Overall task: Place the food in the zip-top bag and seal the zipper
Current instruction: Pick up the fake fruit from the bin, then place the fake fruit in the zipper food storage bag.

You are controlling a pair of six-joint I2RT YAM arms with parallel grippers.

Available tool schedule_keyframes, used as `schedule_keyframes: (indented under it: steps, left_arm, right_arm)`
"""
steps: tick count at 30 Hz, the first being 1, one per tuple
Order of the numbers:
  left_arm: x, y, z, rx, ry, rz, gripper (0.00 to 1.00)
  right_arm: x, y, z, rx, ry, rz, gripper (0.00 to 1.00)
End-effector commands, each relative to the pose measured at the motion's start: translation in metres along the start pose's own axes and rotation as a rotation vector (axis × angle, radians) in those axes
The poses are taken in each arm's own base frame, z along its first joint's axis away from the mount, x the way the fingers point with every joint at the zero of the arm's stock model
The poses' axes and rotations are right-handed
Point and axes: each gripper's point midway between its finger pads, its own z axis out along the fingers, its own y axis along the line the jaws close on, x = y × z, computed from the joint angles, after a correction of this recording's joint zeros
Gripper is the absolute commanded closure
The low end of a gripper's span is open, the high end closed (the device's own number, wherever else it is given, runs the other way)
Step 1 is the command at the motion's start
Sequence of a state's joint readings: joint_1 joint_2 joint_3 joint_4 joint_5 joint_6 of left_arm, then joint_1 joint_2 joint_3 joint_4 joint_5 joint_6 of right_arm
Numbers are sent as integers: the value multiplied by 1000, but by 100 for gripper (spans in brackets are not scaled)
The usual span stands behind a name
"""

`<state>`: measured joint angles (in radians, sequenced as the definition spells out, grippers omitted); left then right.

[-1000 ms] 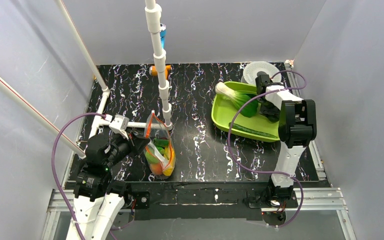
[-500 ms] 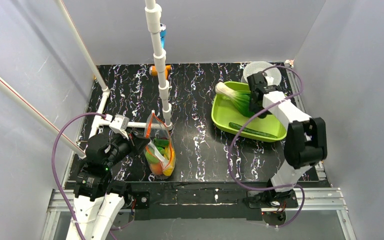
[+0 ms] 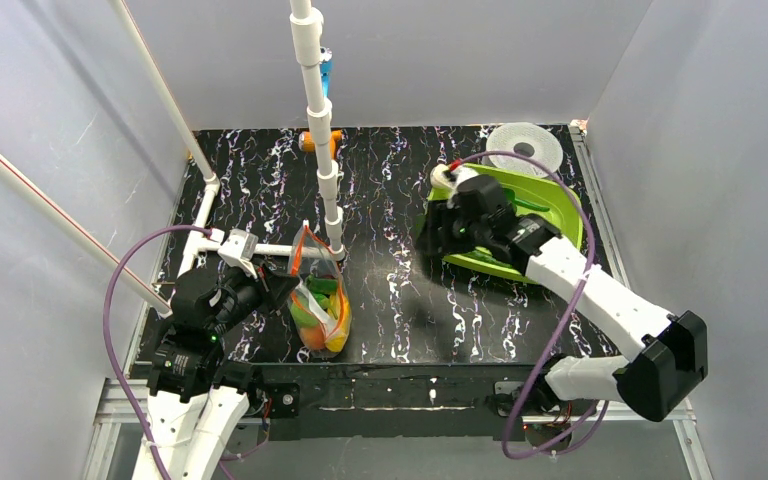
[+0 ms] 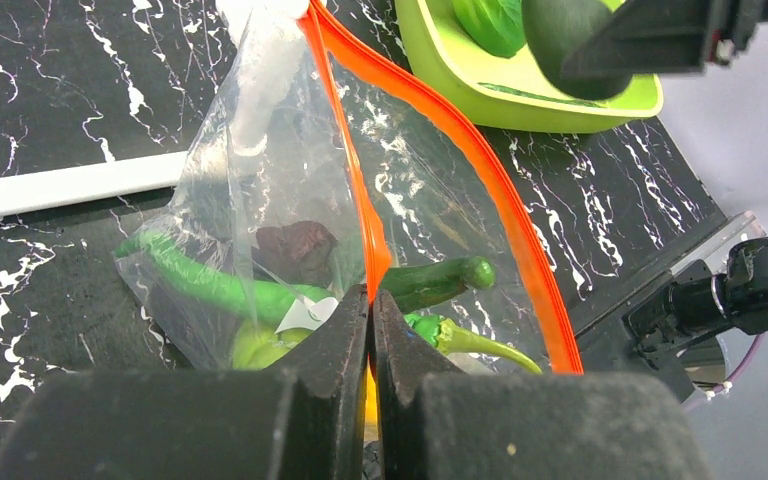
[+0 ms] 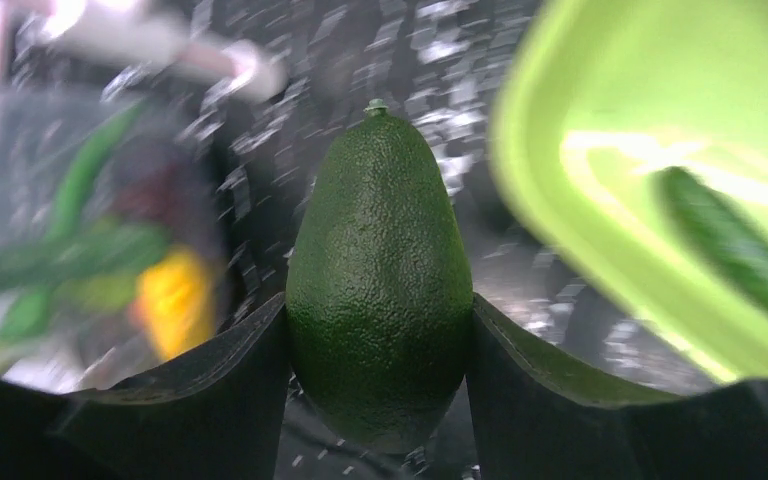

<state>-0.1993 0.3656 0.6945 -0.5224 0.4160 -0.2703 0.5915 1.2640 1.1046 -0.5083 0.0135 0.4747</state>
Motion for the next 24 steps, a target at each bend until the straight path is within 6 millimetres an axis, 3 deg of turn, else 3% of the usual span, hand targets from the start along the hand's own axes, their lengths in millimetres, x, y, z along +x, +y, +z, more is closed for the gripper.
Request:
schedule_keyframes:
  steps: [1, 7, 12, 13, 19, 24]
  left_arm:
    - [1, 3, 1, -14, 0, 2, 100]
    - [1, 5, 0, -22, -5, 2, 100]
    - [1, 5, 0, -26, -7, 1, 100]
    - [1, 4, -1, -20, -6, 3, 100]
    - [0, 3, -2, -17, -10, 5, 100]
    - [-1, 3, -2, -19, -19, 8, 100]
  right_arm:
    - [2, 117, -39, -358, -47, -128, 86]
    - [7, 216, -91, -586, -103, -299, 85]
    - [22, 273, -112, -716, -83, -361, 84]
    - [31, 294, -107, -734, -72, -379, 80]
    - [36, 297, -68, -604, -26, -340, 78]
    - [34, 281, -36, -429, -24, -308, 76]
